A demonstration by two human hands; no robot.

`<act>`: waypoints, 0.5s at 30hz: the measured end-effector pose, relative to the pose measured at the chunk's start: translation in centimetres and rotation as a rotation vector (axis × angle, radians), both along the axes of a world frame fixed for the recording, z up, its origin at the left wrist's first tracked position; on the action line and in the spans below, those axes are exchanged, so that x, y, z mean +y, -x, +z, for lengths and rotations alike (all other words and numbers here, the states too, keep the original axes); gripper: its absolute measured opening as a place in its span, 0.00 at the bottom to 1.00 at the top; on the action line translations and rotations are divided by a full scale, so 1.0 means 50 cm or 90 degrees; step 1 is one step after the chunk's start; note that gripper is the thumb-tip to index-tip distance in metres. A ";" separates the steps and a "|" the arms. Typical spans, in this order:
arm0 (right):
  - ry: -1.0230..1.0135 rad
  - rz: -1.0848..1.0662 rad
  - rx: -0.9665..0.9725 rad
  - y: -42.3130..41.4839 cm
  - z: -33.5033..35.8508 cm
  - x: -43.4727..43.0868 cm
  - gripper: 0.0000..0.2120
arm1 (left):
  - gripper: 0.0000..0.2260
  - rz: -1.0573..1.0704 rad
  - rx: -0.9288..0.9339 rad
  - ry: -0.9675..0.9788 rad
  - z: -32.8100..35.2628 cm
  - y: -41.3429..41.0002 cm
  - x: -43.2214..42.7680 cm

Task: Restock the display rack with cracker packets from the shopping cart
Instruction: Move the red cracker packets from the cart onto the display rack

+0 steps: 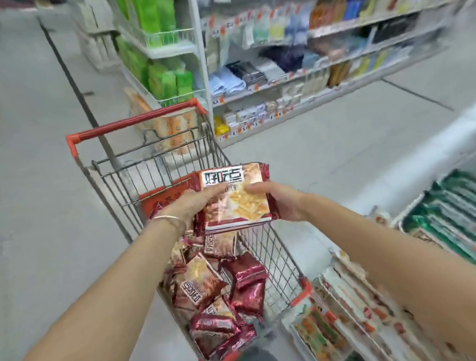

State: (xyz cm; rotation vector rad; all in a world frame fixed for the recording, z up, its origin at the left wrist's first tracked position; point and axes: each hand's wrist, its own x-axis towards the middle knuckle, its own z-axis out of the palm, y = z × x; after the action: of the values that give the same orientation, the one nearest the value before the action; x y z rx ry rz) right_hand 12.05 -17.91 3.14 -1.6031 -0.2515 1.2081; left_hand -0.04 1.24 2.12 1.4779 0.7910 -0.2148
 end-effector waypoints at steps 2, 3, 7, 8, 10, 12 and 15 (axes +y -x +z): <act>-0.016 -0.079 -0.043 0.021 0.069 -0.070 0.20 | 0.22 -0.070 -0.070 -0.019 0.110 -0.004 -0.078; -0.035 -0.109 -0.061 0.031 0.107 -0.109 0.19 | 0.15 -0.096 -0.107 -0.024 0.150 -0.015 -0.115; -0.089 -0.242 -0.128 0.074 0.255 -0.293 0.12 | 0.09 -0.230 -0.211 -0.050 0.288 -0.065 -0.267; -0.095 -0.274 -0.150 0.084 0.287 -0.344 0.13 | 0.10 -0.266 -0.220 -0.048 0.317 -0.081 -0.308; -0.095 -0.326 -0.201 0.110 0.347 -0.445 0.14 | 0.13 -0.339 -0.247 -0.049 0.380 -0.103 -0.396; -0.091 -0.379 -0.236 0.141 0.402 -0.543 0.13 | 0.26 -0.403 -0.267 -0.054 0.433 -0.124 -0.489; -0.073 -0.461 -0.304 0.192 0.475 -0.680 0.14 | 0.22 -0.489 -0.310 -0.064 0.500 -0.145 -0.633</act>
State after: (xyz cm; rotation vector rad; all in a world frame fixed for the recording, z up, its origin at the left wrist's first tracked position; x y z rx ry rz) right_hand 2.45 -51.89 26.88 -1.6520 -0.0239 0.2506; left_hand 7.22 -30.41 27.13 1.7794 -0.1839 -0.3709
